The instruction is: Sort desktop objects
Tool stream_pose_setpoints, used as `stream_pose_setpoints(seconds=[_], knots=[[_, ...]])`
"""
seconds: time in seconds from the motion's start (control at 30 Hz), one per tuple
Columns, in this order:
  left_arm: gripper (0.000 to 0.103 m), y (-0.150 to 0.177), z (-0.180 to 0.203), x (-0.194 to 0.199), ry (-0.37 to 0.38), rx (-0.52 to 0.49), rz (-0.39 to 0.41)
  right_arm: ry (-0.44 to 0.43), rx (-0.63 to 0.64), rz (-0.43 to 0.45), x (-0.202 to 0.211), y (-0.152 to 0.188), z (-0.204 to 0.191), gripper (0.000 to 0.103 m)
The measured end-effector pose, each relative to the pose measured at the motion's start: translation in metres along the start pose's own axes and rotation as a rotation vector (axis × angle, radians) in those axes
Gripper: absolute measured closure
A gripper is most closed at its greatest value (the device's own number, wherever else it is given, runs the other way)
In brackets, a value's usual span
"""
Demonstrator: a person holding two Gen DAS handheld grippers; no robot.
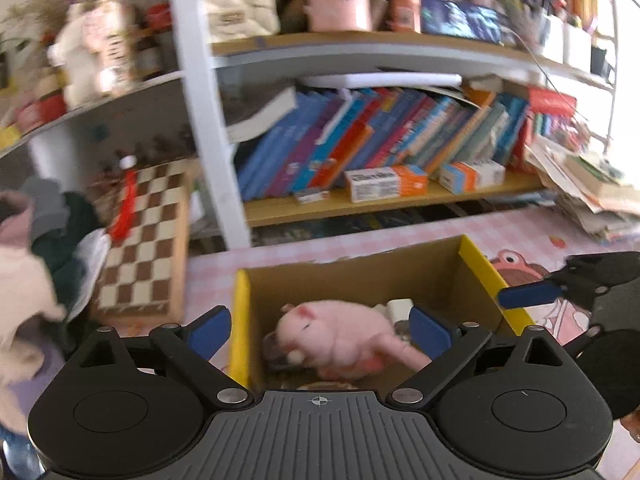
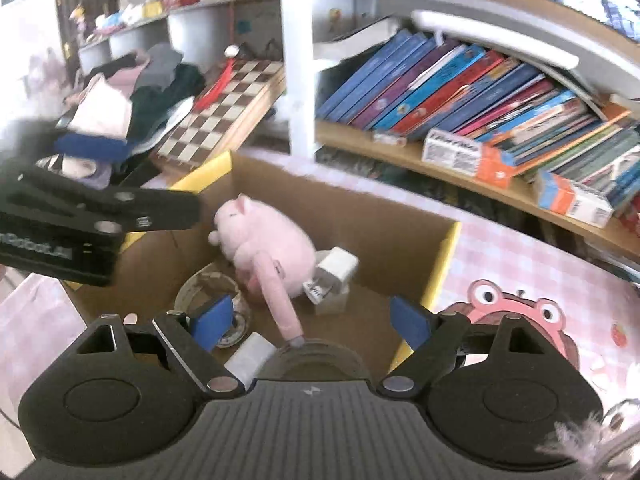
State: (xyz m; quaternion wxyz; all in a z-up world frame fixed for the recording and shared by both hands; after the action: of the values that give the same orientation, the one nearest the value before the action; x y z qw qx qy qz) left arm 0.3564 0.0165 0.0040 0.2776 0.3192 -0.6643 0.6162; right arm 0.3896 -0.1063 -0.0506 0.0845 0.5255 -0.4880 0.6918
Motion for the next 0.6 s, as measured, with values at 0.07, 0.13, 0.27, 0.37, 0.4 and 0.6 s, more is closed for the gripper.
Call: stream_pose_setpoints(seconds=[0.07, 0.13, 0.27, 0.37, 0.4, 0.6], knots=[[0.005, 0.007, -0.003, 0.010, -0.010, 0.023, 0.018, 0.020, -0.020, 0.029, 0.009, 0.004, 0.000, 0.017], [0.005, 0.014, -0.004, 0.020, -0.013, 0.035, 0.037, 0.040, -0.045, 0.059, 0.019, 0.010, -0.001, 0.017], [0.004, 0.030, -0.003, 0.040, -0.029, 0.041, 0.068, 0.094, -0.091, 0.124, 0.041, 0.028, -0.009, 0.012], [0.003, 0.045, -0.002, 0.052, -0.046, 0.058, 0.089, 0.140, -0.129, 0.166, 0.057, 0.044, -0.014, 0.008], [0.003, 0.051, -0.001, 0.054, -0.048, 0.064, 0.091, 0.156, -0.142, 0.180, 0.062, 0.050, -0.016, 0.007], [0.003, 0.091, 0.008, 0.069, -0.034, 0.070, 0.075, 0.237, -0.215, 0.185, 0.080, 0.088, -0.024, 0.004]])
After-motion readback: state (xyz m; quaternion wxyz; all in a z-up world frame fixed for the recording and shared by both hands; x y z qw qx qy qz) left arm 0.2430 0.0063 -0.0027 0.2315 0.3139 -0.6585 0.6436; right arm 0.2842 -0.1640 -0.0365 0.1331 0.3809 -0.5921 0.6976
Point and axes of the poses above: each gripper's, at about its wrist camera, not at the fingertips, and x roughly against the way its jaws point, z to its right, y to its underside, the point moved 8 cm from there along -x, roughly the way its jaws point, and after that the axes turned 14 degrees about -z, right-handed, at the moved point
